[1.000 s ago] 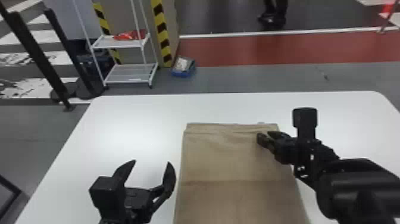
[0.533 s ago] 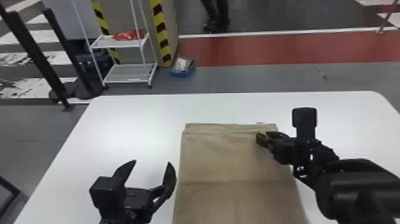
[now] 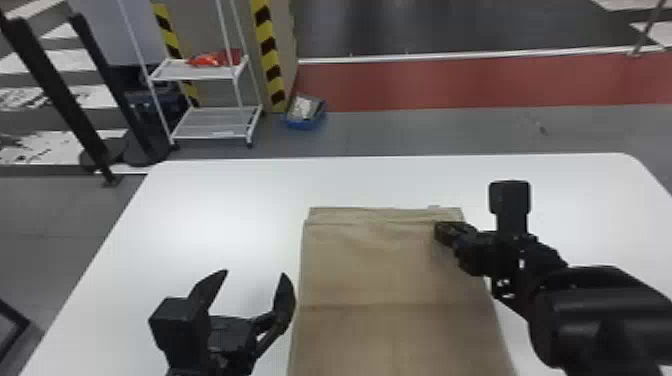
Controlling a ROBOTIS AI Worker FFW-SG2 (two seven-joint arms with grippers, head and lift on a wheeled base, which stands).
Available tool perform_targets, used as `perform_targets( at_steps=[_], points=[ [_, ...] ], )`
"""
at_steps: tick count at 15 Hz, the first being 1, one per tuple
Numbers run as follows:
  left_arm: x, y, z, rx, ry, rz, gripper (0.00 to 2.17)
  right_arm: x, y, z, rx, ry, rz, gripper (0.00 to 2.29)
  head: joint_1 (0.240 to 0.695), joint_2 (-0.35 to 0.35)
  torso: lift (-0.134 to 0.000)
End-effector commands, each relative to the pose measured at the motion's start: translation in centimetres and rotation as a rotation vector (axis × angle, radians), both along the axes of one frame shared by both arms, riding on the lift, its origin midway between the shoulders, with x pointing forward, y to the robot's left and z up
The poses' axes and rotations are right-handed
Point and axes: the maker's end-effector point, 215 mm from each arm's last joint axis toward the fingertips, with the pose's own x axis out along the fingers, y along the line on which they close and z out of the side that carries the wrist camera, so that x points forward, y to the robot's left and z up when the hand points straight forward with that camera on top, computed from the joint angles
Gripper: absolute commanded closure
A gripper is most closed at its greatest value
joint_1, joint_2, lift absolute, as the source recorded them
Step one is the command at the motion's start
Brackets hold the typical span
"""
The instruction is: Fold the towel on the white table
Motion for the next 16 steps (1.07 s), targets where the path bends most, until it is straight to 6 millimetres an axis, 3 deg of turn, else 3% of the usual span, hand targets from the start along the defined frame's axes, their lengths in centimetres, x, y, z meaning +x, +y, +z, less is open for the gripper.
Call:
perform_targets(
  at_steps=[1,6,8,10,12,14,15,16],
  points=[
    [0.0,0.0,0.0,-0.002,0.001,0.001,0.07,-0.2,0.3,0.3,0.008,-0.006,0.002,1.00,0.695,0.115,-0.126],
    [0.0,0.5,0.3,0.000,-0.007,0.009,0.07,-2.2,1.4,5.5,0.042,-0.098,0.015,1.00,0.695,0.122,-0.126],
    [0.3,2.3,1.5,0.006,-0.029,0.037,0.07,-5.0,3.8,8.2,0.051,-0.140,0.067,1.00,0.695,0.130,-0.126],
    [0.4,4.3,2.8,0.005,-0.050,0.067,0.07,-9.0,7.1,9.9,0.049,-0.175,0.150,1.00,0.695,0.175,-0.126],
    [0.4,7.0,4.0,0.004,-0.068,0.108,0.07,-14.3,10.2,10.0,0.027,-0.181,0.254,1.00,0.695,0.234,-0.126],
    [0.3,9.6,5.2,-0.001,-0.083,0.150,0.07,-18.8,12.5,8.5,-0.011,-0.158,0.348,1.00,0.695,0.298,-0.126],
    [0.2,10.2,4.9,0.000,-0.073,0.158,0.07,-20.7,13.3,7.5,-0.024,-0.137,0.389,1.00,0.695,0.350,-0.126],
    [0.2,10.3,4.9,-0.003,-0.072,0.161,0.07,-22.7,14.3,6.6,-0.049,-0.126,0.437,1.00,0.695,0.350,-0.126]
  ],
)
